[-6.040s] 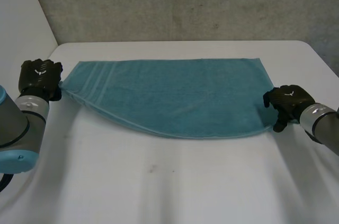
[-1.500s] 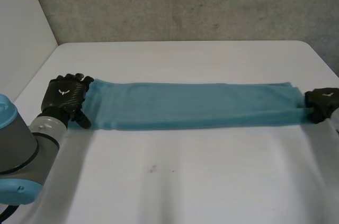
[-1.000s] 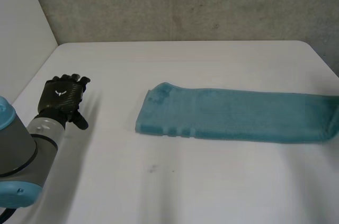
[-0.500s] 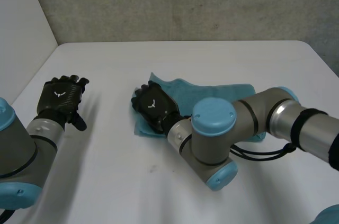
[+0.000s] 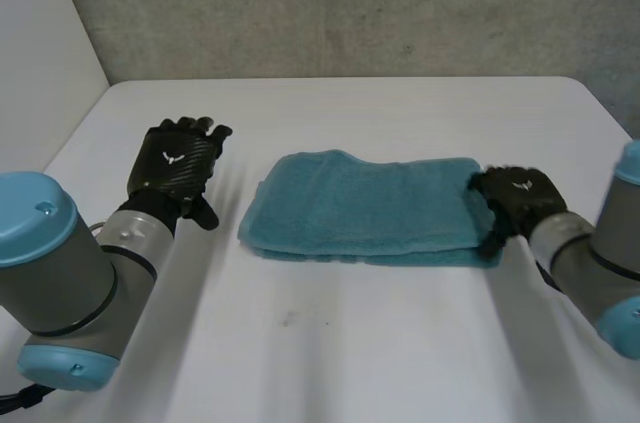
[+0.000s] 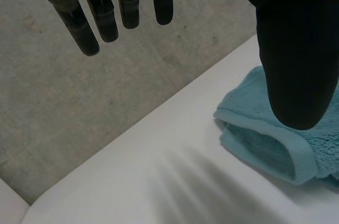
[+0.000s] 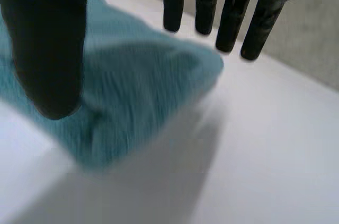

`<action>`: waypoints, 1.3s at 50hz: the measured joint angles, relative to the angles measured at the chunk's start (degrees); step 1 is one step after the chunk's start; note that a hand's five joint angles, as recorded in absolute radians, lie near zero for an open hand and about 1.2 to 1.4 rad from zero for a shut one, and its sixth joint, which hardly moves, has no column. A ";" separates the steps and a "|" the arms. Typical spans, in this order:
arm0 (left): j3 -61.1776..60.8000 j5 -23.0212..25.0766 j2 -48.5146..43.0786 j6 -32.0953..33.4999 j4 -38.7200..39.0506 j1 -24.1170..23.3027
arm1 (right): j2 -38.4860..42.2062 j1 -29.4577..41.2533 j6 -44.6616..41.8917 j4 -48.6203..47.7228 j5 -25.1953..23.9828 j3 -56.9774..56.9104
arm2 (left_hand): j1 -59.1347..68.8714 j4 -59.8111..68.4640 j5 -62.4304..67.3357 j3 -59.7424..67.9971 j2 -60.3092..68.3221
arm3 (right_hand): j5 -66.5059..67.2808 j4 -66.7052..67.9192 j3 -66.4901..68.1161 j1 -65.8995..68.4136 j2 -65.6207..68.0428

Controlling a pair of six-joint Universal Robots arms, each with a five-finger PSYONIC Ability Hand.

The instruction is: Fold the laundry

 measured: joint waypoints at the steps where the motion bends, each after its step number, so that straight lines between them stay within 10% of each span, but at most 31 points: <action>1: 0.02 0.00 -0.11 0.01 0.00 -0.09 | 0.11 -1.09 -0.08 -0.25 -0.75 0.84 | 0.00 0.00 0.00 0.00 0.00 | 0.00 0.00 0.00 0.00 0.00; 5: -0.20 -0.05 -0.72 0.02 0.00 -0.29 | 1.39 -4.89 -0.92 -1.77 -3.71 2.59 | 0.00 0.00 0.00 0.00 0.00 | 34.15 36.01 36.10 31.60 37.77; 9: -0.53 -0.09 -0.74 -0.19 -0.02 -0.15 | 2.79 -5.84 -1.62 -2.59 -4.75 1.23 | 0.00 0.00 0.00 0.00 0.00 | 44.65 48.05 47.82 38.65 48.05; 22: -1.28 -0.45 1.65 -0.47 -0.07 0.39 | 4.29 6.91 -0.78 -1.33 -3.82 -17.78 | 0.00 0.00 0.00 0.00 0.00 | 46.39 48.60 48.13 38.65 48.11; 30: -2.09 -0.54 3.07 -0.45 -0.08 0.86 | 18.27 28.57 -0.49 6.25 -5.69 -34.92 | 0.00 0.00 0.00 0.00 0.00 | 47.19 48.60 48.17 39.81 48.11; 38: -1.88 -0.43 3.12 -0.48 -0.04 1.33 | 26.03 34.47 -0.53 8.63 -5.44 -39.91 | 0.00 0.00 0.00 0.00 0.00 | 37.61 38.02 37.75 30.52 37.70; 42: -1.48 -0.39 3.02 -0.51 0.00 1.36 | 21.74 32.01 0.38 8.67 0.37 -40.02 | 0.00 0.00 0.00 0.00 0.00 | 12.38 12.42 12.40 11.06 12.67; 51: -1.80 -0.30 2.79 -0.51 0.09 0.82 | 9.25 21.11 2.65 8.04 8.44 -29.49 | 0.00 0.00 0.00 0.00 0.00 | 7.91 7.75 7.88 7.38 7.93; 65: -2.39 -0.32 2.17 -0.45 0.10 0.52 | 2.62 0.11 1.51 1.03 -0.92 -2.82 | 0.00 0.00 0.00 0.00 0.00 | 6.00 5.66 5.19 4.61 5.09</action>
